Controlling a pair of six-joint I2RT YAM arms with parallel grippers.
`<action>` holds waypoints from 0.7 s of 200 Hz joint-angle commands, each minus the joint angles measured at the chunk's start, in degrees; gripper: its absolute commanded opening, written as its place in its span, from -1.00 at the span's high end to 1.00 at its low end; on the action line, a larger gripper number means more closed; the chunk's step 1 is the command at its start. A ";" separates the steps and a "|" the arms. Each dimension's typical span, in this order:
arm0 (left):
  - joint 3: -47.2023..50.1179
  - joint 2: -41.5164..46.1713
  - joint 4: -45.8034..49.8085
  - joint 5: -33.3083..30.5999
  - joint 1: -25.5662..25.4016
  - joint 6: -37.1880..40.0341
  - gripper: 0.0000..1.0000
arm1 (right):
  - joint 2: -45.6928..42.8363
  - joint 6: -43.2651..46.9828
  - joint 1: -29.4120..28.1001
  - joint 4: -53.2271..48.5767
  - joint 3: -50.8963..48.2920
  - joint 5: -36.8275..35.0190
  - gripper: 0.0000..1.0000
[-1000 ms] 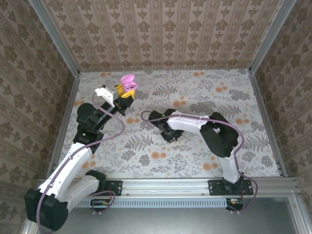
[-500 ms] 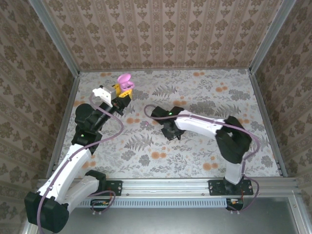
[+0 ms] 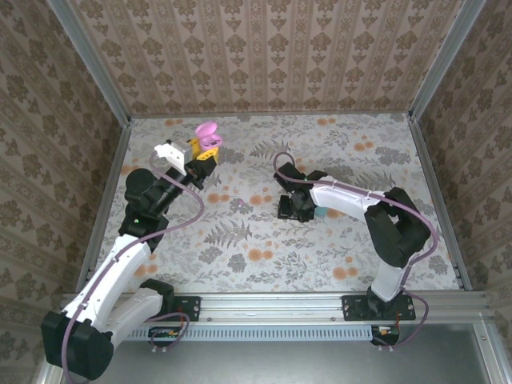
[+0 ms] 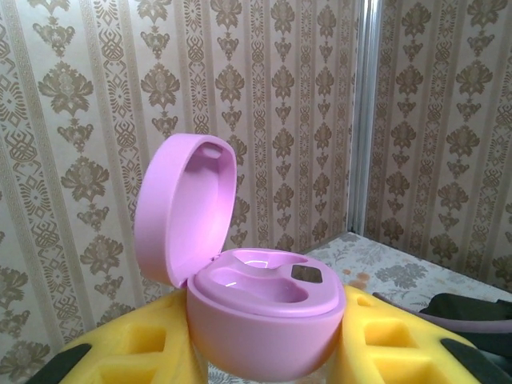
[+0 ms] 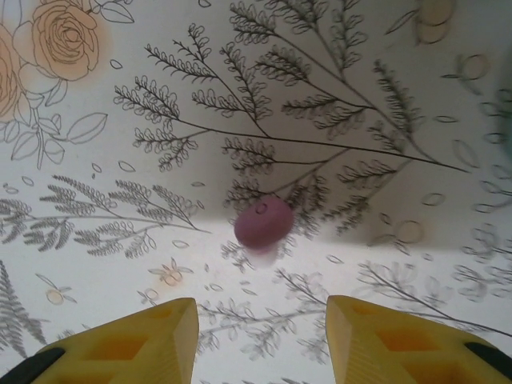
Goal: Insert the wireless bluetooth earbuds into the charging case
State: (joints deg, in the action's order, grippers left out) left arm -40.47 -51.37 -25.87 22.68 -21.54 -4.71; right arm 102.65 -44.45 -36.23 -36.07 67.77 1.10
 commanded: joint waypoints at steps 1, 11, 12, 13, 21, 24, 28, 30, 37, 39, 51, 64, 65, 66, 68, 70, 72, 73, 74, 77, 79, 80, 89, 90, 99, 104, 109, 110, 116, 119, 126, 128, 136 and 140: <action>-0.23 0.11 -1.25 1.45 0.28 -0.12 0.33 | 2.86 -4.43 0.59 1.51 1.14 1.93 0.03; -0.20 0.07 -1.20 1.58 0.34 -0.04 0.33 | 3.91 -4.67 0.63 0.97 1.82 1.21 0.03; -0.21 0.15 -1.11 1.58 0.39 -0.04 0.33 | 4.02 -4.63 0.63 0.94 1.88 1.19 0.03; -0.22 0.14 -1.07 1.58 0.37 -0.04 0.33 | 4.12 -4.62 0.63 0.89 1.99 1.19 0.03; -0.27 0.15 -0.90 1.63 0.31 0.12 0.33 | 4.72 -4.68 0.63 0.92 2.40 0.98 0.03; -0.23 0.14 -0.86 1.62 0.42 0.14 0.33 | 4.90 -4.63 0.63 0.92 2.52 0.85 0.03; -0.23 0.20 -0.80 1.58 0.39 0.22 0.33 | 5.08 -4.67 0.63 0.98 2.69 0.63 0.03; -0.23 0.24 -0.79 1.58 0.41 0.23 0.33 | 5.21 -4.68 0.63 1.04 2.71 0.58 0.03; -0.22 0.37 -0.68 1.50 0.40 0.39 0.33 | 5.40 -4.60 0.63 1.33 2.80 0.64 0.04; -0.23 0.33 -0.68 1.45 0.37 0.40 0.33 | 5.51 -4.51 0.63 1.26 2.87 0.59 0.04; -0.15 0.37 -0.59 1.27 0.39 0.49 0.33 | 5.85 -4.16 0.63 0.76 3.44 -0.24 0.07; -0.14 0.24 -0.70 1.23 0.43 0.39 0.33 | 6.32 -3.56 0.70 0.85 3.82 -0.35 0.09; -0.14 0.19 -0.69 1.23 0.44 0.40 0.32 | 6.37 -3.55 0.71 0.80 3.89 -0.33 0.09; -0.14 0.16 -0.72 1.23 0.44 0.40 0.33 | 6.44 -3.50 0.71 0.81 3.96 -0.36 0.09; -0.14 0.14 -0.75 1.23 0.40 0.40 0.33 | 6.54 -3.40 0.72 0.83 4.06 -0.39 0.09; -0.14 0.14 -0.76 1.25 0.39 0.32 0.33 | 6.58 -3.31 0.70 0.76 4.16 -0.40 0.10; -0.09 0.11 -0.83 1.30 0.37 0.32 0.33 | 6.66 -3.20 0.67 0.75 4.24 -0.36 0.10; -0.12 0.12 -0.84 1.31 0.36 0.32 0.33 | 6.67 -3.15 0.65 0.75 4.27 -0.38 0.11; -0.08 0.09 -0.80 1.31 0.40 0.27 0.33 | 6.68 -3.08 0.69 0.74 4.29 -0.39 0.11; -0.12 0.10 -0.84 1.32 0.38 0.31 0.33 | 6.84 -3.03 0.70 0.82 4.44 -0.25 0.11; -0.09 -0.01 -0.85 1.32 0.43 0.31 0.33 | 6.92 -2.98 0.72 0.78 4.54 -0.23 0.12; -0.07 -0.02 -0.85 1.32 0.44 0.31 0.33 | 6.98 -2.95 0.67 0.81 4.55 -0.23 0.12; -0.14 -0.08 -0.85 1.33 0.40 0.23 0.33 | 7.42 -2.66 0.66 0.59 4.96 -0.29 0.13; -0.09 -0.11 -0.85 1.37 0.38 0.23 0.33 | 7.45 -2.62 0.69 0.54 5.03 -0.35 0.13; -0.22 -0.07 -0.85 1.31 0.39 0.25 0.33 | 7.89 -2.20 0.71 0.11 5.50 -0.66 0.15; -0.22 -0.09 -0.86 1.34 0.36 0.31 0.33 | 8.12 -2.01 0.68 -0.19 5.80 -0.89 0.16; -0.23 -0.06 -0.85 1.32 0.37 0.27 0.33 | 8.38 -1.77 0.72 -0.50 6.03 -1.13 0.16; -0.23 -0.05 -0.85 1.32 0.36 0.25 0.33 | 8.41 -1.73 0.72 -0.50 6.09 -1.16 0.16; -0.22 -0.02 -0.82 1.32 0.36 0.24 0.33 | 8.62 -1.44 0.72 -0.86 6.39 -1.36 0.17; -0.18 -0.04 -0.80 1.32 0.36 0.23 0.33 | 8.71 -1.28 0.72 -1.06 6.62 -1.49 0.17; -0.08 -0.02 -0.69 1.23 0.36 0.27 0.33 | 9.00 -0.92 0.72 -1.17 6.84 -1.65 0.18; 0.01 -0.04 -0.74 1.23 0.36 0.26 0.33 | 9.02 -0.84 0.72 -1.32 6.89 -1.70 0.18; -0.08 -0.03 -0.68 1.23 0.44 0.26 0.33 | 9.23 -0.57 0.72 -2.02 7.39 -2.10 0.19; -0.04 -0.02 -0.76 1.23 0.39 0.25 0.33 | 9.34 -0.40 0.71 -2.46 7.56 -2.35 0.19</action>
State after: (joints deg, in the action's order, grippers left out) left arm -40.47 -51.44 -25.67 23.14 -21.54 -4.71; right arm 110.69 -46.39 -35.81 -35.38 73.23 1.30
